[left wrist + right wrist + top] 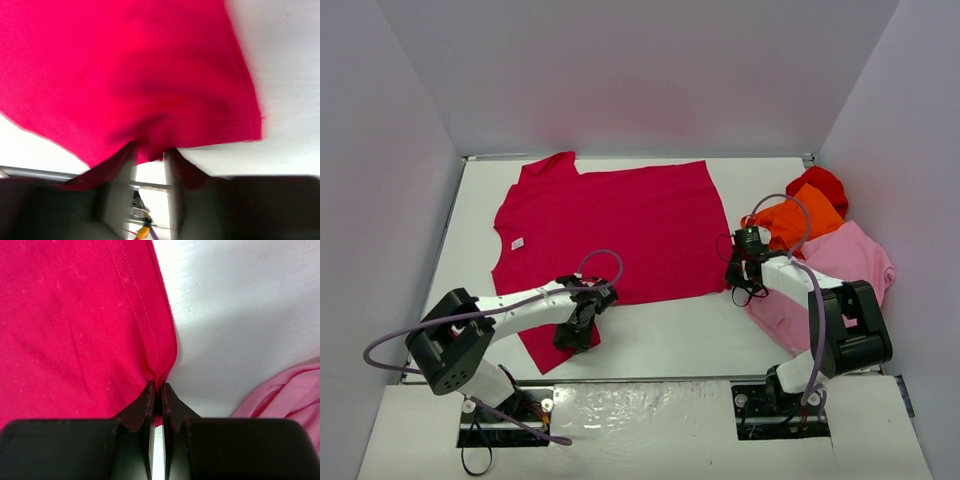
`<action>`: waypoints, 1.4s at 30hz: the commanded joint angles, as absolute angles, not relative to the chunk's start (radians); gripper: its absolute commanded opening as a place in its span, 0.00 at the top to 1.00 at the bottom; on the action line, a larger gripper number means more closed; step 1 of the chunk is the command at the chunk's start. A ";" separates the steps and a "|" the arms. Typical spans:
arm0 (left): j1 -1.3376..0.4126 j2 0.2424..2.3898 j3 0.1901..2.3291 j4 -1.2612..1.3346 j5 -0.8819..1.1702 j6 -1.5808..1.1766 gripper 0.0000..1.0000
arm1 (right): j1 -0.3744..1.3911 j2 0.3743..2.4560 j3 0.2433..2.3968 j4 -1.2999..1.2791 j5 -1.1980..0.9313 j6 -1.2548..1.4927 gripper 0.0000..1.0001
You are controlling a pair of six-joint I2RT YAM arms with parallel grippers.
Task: Fold and stack the t-shirts
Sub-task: Grap the side of the flattened tshirt closest away from the robot with both arms
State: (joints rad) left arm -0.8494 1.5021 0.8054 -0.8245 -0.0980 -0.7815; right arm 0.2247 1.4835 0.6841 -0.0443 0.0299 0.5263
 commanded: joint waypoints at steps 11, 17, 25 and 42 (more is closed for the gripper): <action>-0.844 1.415 0.763 -0.758 0.018 -0.757 1.00 | 0.241 1.460 0.655 -0.132 0.048 0.531 1.00; -0.822 1.356 0.935 -0.976 -0.075 -0.736 1.00 | 0.242 1.437 0.658 -0.132 0.063 0.524 1.00; -0.680 1.417 1.164 -1.113 -0.231 -0.588 1.00 | 0.242 1.377 0.725 -0.149 0.078 0.475 1.00; -0.423 1.673 1.714 -1.167 -0.261 -0.316 1.00 | 0.238 1.546 1.105 -0.161 0.104 0.399 1.00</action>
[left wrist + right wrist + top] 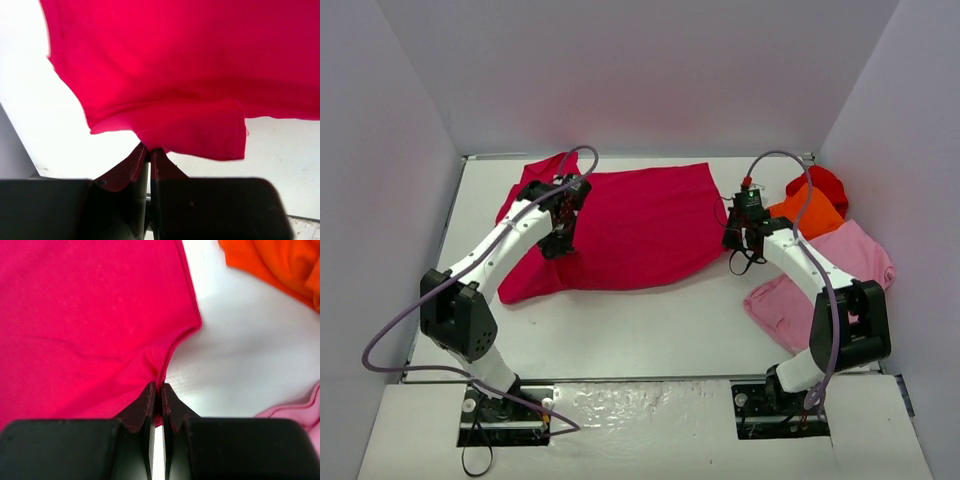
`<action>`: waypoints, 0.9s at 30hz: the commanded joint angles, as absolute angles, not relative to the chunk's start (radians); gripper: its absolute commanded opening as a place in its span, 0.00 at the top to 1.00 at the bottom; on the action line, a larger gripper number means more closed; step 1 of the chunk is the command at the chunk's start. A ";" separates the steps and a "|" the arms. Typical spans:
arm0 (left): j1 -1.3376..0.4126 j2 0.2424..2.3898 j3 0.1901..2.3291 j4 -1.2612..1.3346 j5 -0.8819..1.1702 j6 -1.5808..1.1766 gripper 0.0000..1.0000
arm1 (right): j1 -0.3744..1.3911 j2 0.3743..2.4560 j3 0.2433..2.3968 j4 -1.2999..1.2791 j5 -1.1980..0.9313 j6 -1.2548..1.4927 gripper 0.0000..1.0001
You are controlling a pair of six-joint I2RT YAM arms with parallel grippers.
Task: Fold and stack the t-shirts
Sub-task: Fold the flattened tshirt in 1/3 of the way
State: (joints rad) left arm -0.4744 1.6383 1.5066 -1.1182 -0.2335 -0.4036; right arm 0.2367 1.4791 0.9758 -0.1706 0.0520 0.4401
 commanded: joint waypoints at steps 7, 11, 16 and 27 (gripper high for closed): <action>-0.325 1.816 2.009 -1.236 -0.208 -0.282 1.00 | 0.226 1.698 1.273 -0.150 0.137 0.397 1.00; -0.295 1.922 2.194 -1.292 -0.210 -0.267 1.00 | 0.220 1.795 1.393 -0.144 0.145 0.393 1.00; -0.259 2.022 2.331 -1.325 -0.186 -0.266 1.00 | 0.213 1.937 1.512 -0.144 0.142 0.387 1.00; -0.247 2.075 2.315 -1.290 -0.147 -0.267 1.00 | 0.178 2.175 1.743 -0.141 0.120 0.367 1.00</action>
